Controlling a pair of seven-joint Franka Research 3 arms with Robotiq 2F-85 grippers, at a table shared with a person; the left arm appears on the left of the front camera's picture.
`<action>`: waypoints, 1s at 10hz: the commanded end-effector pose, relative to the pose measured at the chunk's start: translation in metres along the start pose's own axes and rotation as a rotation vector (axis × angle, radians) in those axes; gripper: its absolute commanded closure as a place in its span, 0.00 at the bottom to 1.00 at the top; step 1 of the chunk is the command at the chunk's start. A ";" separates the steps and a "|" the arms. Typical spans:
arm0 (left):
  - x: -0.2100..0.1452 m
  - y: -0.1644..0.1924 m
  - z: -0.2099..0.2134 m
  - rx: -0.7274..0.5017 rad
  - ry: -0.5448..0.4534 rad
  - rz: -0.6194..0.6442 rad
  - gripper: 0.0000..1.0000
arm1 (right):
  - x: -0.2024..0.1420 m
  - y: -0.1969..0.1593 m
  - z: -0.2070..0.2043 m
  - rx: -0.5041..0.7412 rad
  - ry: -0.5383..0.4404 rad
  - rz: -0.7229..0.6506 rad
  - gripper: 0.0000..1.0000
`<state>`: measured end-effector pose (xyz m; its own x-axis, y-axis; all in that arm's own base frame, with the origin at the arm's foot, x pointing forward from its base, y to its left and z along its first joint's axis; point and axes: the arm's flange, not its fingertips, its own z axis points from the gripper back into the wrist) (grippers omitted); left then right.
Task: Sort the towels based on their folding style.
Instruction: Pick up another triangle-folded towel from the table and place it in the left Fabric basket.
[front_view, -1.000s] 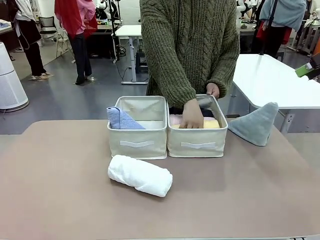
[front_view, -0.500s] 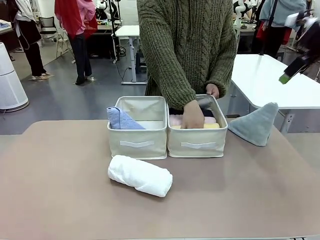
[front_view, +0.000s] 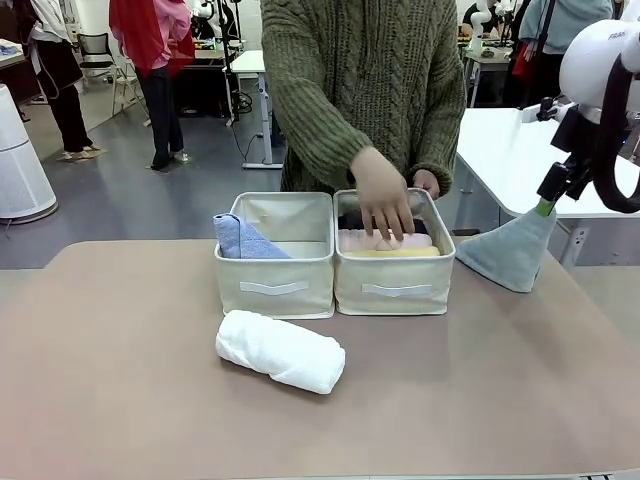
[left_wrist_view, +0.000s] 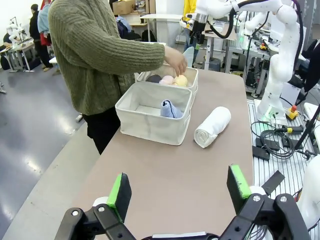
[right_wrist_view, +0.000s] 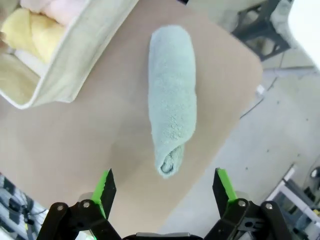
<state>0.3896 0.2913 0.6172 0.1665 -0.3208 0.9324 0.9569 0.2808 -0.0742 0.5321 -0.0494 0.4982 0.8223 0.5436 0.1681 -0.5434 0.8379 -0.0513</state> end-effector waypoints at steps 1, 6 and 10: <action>0.002 -0.002 0.001 0.008 -0.011 -0.007 0.00 | 0.010 -0.006 -0.003 0.027 0.027 -0.037 0.00; 0.002 -0.002 0.001 0.008 -0.011 -0.007 0.00 | 0.018 -0.020 -0.041 0.085 -0.003 -0.039 0.00; 0.002 -0.002 0.001 0.008 -0.011 -0.007 0.00 | 0.019 -0.021 -0.047 0.104 0.004 -0.026 1.00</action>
<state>0.3897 0.2912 0.6172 0.1665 -0.3208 0.9324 0.9569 0.2806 -0.0743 0.5611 -0.0510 0.4546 0.8468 0.5083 0.1566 -0.5209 0.8522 0.0505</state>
